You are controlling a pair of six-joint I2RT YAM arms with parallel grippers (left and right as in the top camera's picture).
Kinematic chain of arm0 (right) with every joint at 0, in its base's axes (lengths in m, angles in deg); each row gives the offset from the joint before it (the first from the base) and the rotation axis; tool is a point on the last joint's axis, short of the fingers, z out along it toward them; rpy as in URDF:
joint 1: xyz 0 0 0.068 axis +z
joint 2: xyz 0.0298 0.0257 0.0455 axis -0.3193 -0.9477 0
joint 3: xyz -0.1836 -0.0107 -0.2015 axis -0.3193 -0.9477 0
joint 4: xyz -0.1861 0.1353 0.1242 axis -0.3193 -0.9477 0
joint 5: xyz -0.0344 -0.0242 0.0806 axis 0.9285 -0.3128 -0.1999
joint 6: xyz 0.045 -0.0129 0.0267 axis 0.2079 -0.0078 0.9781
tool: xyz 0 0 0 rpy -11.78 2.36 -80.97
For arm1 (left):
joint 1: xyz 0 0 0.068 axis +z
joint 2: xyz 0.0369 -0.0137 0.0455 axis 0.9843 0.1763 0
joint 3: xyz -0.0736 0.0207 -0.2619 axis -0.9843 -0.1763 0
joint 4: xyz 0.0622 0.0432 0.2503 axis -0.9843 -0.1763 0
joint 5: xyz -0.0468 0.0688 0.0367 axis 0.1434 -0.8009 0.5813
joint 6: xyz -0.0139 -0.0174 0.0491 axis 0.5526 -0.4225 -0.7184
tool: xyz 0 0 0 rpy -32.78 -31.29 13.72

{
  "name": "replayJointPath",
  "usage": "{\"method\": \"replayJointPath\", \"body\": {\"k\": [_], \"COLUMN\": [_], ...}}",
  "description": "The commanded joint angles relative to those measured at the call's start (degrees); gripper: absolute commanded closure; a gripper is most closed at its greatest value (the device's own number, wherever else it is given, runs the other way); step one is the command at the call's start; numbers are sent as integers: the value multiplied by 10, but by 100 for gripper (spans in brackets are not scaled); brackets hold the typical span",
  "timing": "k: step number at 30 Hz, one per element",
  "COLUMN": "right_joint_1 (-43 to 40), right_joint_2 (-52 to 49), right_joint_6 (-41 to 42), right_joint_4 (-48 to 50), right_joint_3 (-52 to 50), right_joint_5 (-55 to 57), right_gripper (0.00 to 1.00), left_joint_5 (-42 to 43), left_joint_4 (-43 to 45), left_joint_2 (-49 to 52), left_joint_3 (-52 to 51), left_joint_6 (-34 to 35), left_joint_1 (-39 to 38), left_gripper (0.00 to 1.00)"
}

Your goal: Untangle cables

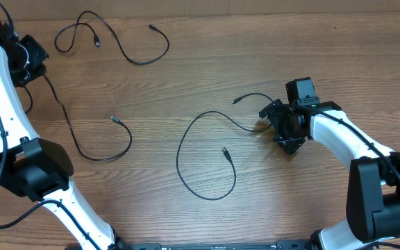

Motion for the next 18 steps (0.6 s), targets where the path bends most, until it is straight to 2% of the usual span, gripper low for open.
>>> {"method": "replayJointPath", "body": {"k": [1, 10, 14, 18], "right_joint_1": [0, 0, 0, 0], "right_joint_2": [0, 0, 0, 0], "right_joint_6": [-4, -4, -4, -4], "right_joint_4": [4, 3, 3, 4], "right_joint_3": [-3, -3, -3, -3], "right_joint_5": [10, 10, 10, 10], "right_gripper": [0, 0, 0, 0], "left_joint_5": [-33, -25, -69, -98], "left_joint_4": [-2, -5, 8, 19], "left_joint_2": [9, 9, 9, 9], "left_joint_3": [-28, -91, -144, -188], "left_joint_6": [-2, -2, 1, 39], "left_joint_1": [-1, -20, -31, -29], "left_gripper": [96, 96, 96, 96]}}
